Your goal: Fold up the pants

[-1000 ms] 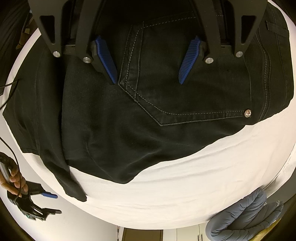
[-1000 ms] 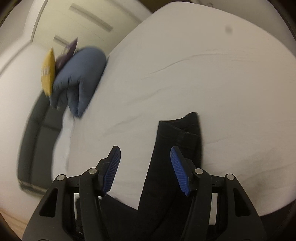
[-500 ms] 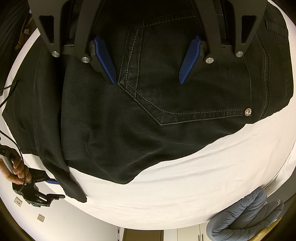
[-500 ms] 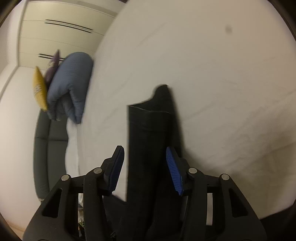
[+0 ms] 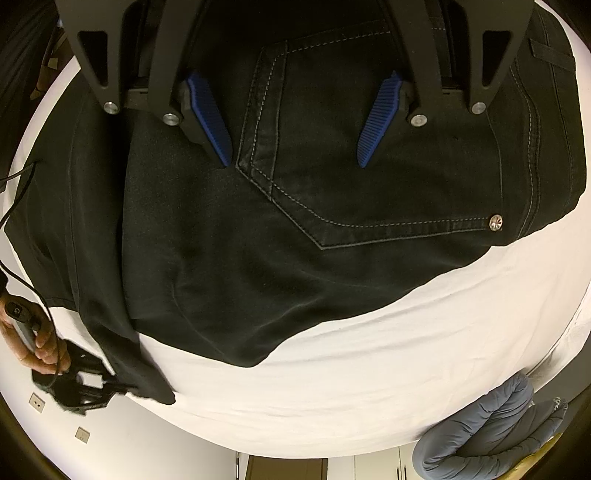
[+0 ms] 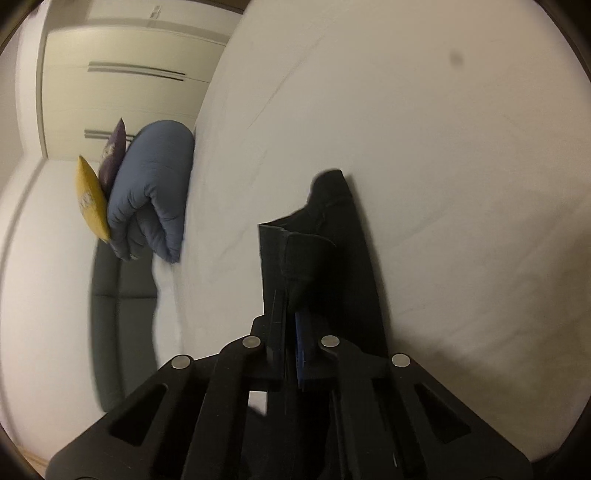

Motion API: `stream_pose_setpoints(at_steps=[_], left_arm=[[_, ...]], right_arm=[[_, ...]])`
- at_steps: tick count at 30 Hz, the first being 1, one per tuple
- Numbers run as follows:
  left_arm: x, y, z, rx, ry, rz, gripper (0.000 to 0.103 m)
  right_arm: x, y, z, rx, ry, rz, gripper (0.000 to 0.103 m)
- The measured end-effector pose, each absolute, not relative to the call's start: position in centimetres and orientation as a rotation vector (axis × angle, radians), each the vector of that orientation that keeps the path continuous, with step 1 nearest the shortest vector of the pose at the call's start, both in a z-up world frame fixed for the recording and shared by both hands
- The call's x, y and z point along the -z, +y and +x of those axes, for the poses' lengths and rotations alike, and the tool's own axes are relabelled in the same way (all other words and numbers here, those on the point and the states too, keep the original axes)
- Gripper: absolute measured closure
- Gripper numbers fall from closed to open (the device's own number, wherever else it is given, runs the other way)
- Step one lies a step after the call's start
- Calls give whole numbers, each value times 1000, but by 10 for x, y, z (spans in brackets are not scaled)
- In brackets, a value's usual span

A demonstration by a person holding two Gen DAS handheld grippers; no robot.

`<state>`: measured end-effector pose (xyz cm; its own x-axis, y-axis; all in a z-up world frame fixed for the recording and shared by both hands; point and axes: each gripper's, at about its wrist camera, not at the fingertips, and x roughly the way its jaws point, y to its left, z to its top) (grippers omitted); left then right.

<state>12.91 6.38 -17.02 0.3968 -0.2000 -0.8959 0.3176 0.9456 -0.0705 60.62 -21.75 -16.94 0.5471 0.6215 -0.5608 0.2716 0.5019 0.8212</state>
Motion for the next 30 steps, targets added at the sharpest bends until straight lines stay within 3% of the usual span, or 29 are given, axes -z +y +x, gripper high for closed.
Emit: stream_pose_setpoints(at_steps=[4,10,13,17,21,30], left_arm=[[170,64,128,331,1113,116,31],[168,70,125,339,1107,111,31],[167,73,124,345,1107,105,31],[167,74,124,348,1108,109,30],[166,74,125,348,1113,110,30],[165,65,131,331,1115,106,29]], right_arm=[[120,-228,567,-232,890,981,101],[74,-279,428,-93,677,1026,101],[80,-306,336,72,620,1085,101],[151,-325,239,285,659,1274,101],[186,-321,190,348,662,1345,101],[163,-326,130,324,610,1280,101]])
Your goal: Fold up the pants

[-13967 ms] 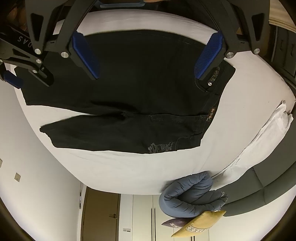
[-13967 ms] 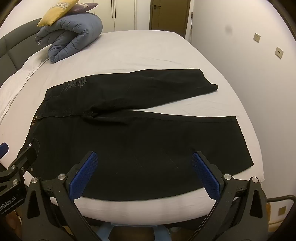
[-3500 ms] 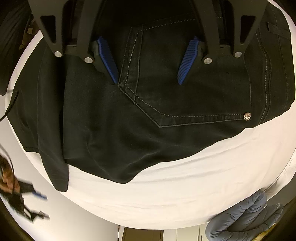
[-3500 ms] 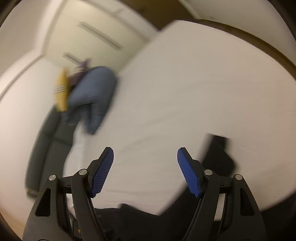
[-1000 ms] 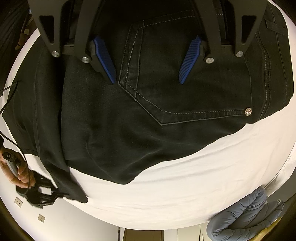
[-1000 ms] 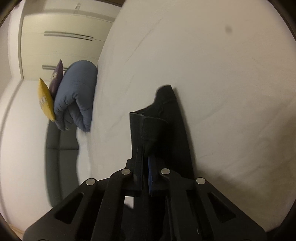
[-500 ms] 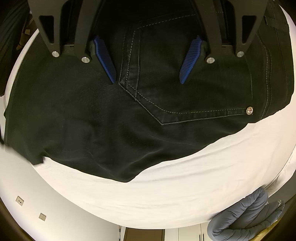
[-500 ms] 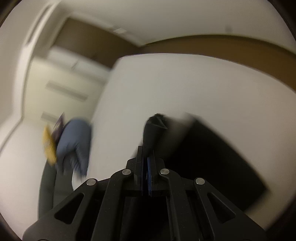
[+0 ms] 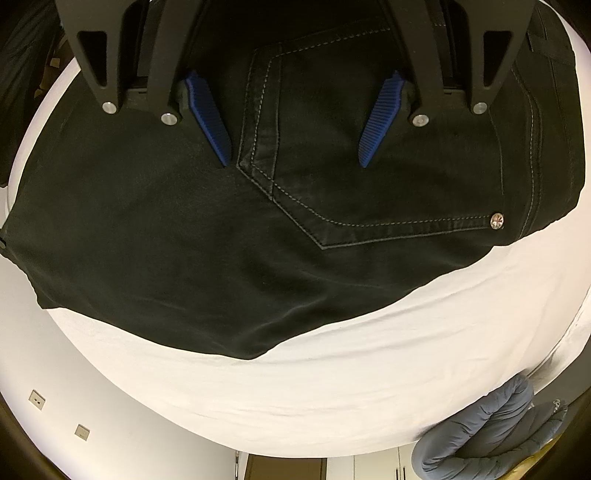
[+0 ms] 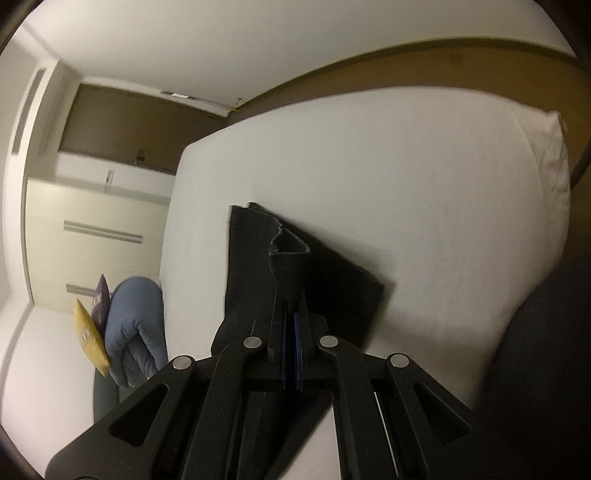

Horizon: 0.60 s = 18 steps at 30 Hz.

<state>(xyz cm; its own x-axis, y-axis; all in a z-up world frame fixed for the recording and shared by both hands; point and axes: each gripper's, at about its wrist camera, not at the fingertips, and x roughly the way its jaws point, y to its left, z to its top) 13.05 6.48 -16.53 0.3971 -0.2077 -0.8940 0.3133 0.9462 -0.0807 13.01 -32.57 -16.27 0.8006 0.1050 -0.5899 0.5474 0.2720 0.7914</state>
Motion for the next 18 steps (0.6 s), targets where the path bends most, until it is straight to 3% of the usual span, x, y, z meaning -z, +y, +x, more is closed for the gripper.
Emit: stream_pose_setpoints(at_steps=[6,8,11,12,13,14,18], left_arm=[[165,66,129,332,1110,104,29],[165,66,129,333,1110,102,29],[165,70,129,334,1110,100,29],[166,70,129,334,1109,100,29],[166,71,128,334,1108,100,29],[167,71,128,334,1107,101,29],[167,71,128,334,1108,101,28]], right_arm=[[178,-333,88,353,755,1206,100],[179,-338,74,338,759,1208,94],[161,-357,44,404,717,1167,79],[148,-364,37,448,691,1124,62],[136,-373,27,479,648,1090,38],[123,-380,28,488,613,1076,30],[93,-394,66,201,676,897,29]])
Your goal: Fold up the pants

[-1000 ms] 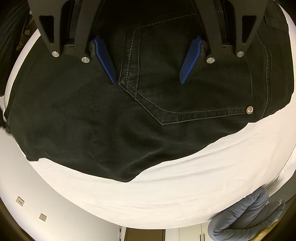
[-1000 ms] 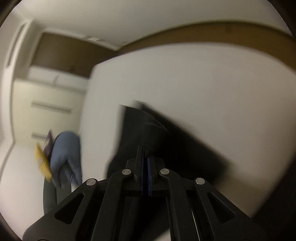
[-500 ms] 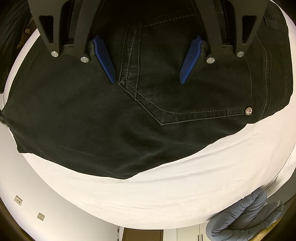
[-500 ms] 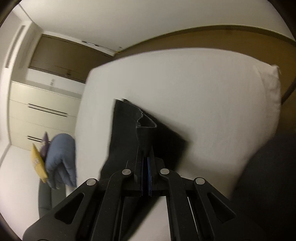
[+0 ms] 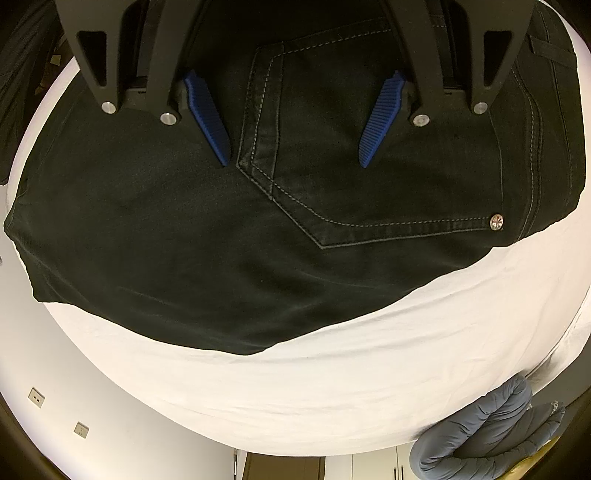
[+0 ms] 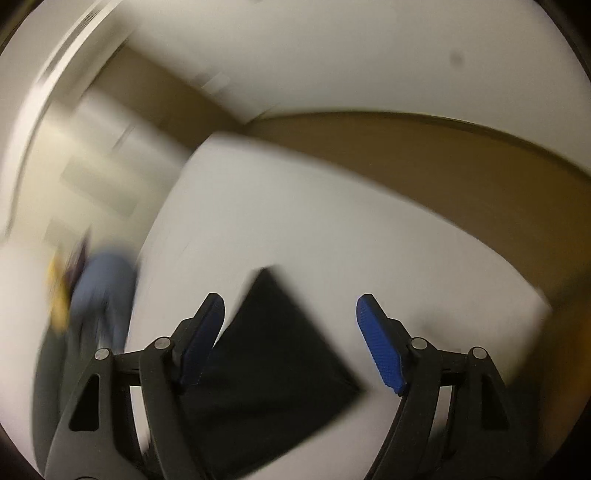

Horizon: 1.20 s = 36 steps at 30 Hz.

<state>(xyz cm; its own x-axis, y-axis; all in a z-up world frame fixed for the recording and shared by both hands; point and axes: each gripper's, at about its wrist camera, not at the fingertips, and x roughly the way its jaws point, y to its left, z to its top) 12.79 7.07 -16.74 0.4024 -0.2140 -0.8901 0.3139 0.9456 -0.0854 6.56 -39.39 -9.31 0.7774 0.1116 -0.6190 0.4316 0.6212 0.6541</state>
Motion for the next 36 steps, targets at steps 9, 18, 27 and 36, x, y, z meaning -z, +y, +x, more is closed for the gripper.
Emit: stream_pose_setpoints(at_steps=[9,18,27,36], left_arm=[[168,65,127,337,1114,114,21],[168,58,124,336,1094,116,18],[168,55,114,314,1063,94,17],[160,54,92,279,1023,81,17]], right_arm=[[134,-392,116,84,959,474,35],[156,-408,117,95,964,375,93],[171,-460,40,304,928,429,103],[116,-394,-114,-44,927,603,97]])
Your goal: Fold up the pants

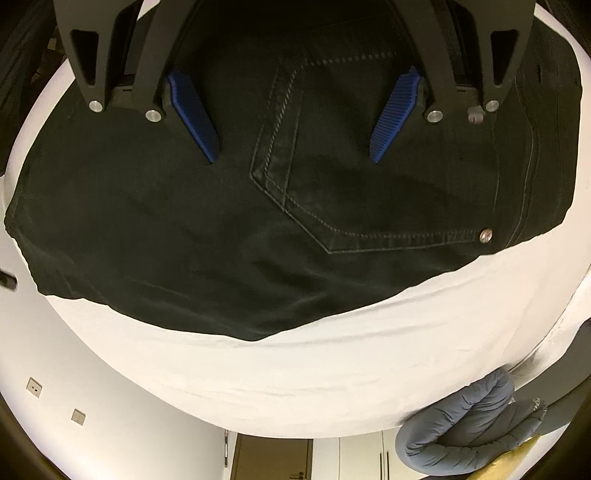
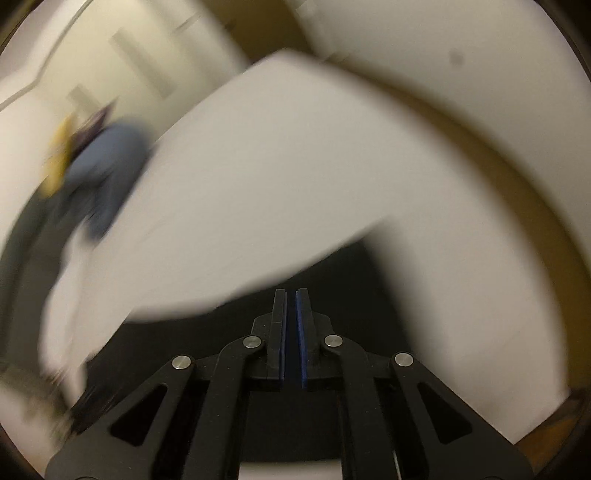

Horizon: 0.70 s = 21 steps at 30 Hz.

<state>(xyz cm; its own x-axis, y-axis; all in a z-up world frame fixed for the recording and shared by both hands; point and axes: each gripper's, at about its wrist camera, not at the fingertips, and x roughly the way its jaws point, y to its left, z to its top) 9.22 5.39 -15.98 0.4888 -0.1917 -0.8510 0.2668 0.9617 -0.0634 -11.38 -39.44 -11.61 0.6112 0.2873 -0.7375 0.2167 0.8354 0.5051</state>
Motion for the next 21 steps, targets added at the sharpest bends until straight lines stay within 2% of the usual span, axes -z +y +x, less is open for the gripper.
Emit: stream_pose_setpoints(at_steps=[3,7,9,11,12,14,15,16,18,20,21], left_arm=[[160,54,84,285,1028,87,17],[163,62,85,282,1050,98,17],[162,71,81,273,1053,93,17],[162,77,77,273,1050,85,17],[161,78,75,273,1048,91,17],[160,77,73,270,1045,97,17],[160,77,73,268,1045,95,17],[160,78,74,267,1045,90,17],[160,79,74,266,1045,81,17],[160,79,73,269,1045,83,17],[160,79,71,271,1045,85,17]], right_arm=[[146,-328,-165,-218,978,676,97],[225,-303,-216,-127,1192,727,98],[238,-319,-252,-100,1122,876,100],[227,-322,-282,-33,1088,862,98],[220,-327,-308,-22,1062,859,89],[195,-341,-335,-78,1005,914,50],[185,-346,-339,-109,979,965,23],[184,-347,-354,-128,948,1018,20],[189,-344,-378,-212,911,1115,20],[210,-365,-395,-276,949,1206,24],[218,-361,-403,-289,970,1241,33]])
